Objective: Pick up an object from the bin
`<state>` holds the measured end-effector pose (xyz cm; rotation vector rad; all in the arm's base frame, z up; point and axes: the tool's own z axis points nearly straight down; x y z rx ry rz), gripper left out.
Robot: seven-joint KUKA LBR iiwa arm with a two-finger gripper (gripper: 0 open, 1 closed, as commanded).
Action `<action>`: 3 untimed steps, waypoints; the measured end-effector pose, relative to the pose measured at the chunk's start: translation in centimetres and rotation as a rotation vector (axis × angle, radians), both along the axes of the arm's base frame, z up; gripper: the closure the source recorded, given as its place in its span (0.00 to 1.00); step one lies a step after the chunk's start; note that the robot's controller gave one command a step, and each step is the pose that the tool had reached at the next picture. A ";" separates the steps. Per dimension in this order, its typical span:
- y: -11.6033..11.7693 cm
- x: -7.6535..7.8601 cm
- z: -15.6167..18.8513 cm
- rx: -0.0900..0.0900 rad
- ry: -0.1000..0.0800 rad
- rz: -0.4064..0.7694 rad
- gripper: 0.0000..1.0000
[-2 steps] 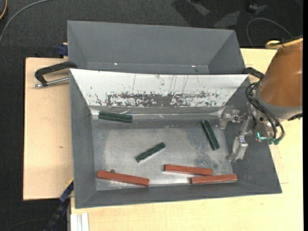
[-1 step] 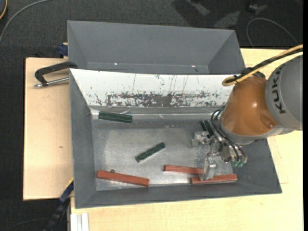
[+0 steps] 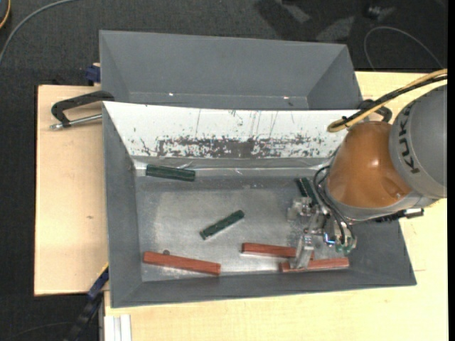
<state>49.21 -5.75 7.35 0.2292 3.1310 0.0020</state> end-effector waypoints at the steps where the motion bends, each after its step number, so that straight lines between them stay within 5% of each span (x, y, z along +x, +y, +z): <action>1: 0.0 -0.1 0.0 0.000 0.002 0.001 1.00; 2: -0.8 2.2 12.6 -0.002 -0.013 0.013 1.00; 3: -2.4 2.7 28.0 -0.006 -0.012 0.381 1.00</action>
Offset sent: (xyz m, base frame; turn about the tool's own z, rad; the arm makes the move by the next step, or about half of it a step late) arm 0.0000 0.0000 0.0000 0.0000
